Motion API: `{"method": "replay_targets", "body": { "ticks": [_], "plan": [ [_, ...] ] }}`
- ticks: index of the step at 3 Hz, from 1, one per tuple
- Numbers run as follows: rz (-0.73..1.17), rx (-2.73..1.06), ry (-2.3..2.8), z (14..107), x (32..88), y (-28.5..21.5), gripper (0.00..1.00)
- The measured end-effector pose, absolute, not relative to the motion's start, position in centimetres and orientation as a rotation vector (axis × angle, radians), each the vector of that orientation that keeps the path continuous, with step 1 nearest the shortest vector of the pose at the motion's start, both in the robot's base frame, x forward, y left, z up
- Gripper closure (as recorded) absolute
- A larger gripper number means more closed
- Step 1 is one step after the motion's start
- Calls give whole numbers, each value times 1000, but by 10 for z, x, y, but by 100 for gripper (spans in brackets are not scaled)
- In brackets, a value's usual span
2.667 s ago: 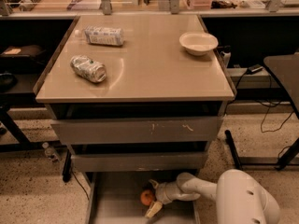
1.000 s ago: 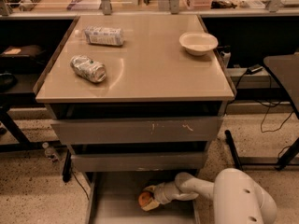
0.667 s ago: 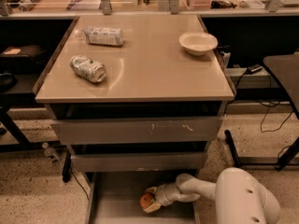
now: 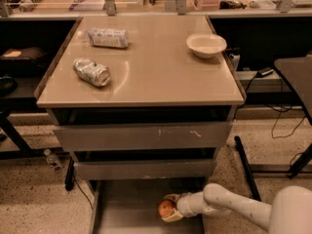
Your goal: Pick orange from bottom drawer and place on counter
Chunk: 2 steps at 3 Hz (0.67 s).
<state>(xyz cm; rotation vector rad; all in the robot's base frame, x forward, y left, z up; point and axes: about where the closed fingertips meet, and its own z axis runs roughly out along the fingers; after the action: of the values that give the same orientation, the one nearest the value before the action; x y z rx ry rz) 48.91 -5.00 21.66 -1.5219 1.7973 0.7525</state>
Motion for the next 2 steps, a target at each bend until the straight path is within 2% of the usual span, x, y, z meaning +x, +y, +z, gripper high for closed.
{"method": "replay_targets", "body": {
  "ticks": [2],
  "plan": [
    [691, -1521, 1662, 316, 470, -90, 100]
  ]
}}
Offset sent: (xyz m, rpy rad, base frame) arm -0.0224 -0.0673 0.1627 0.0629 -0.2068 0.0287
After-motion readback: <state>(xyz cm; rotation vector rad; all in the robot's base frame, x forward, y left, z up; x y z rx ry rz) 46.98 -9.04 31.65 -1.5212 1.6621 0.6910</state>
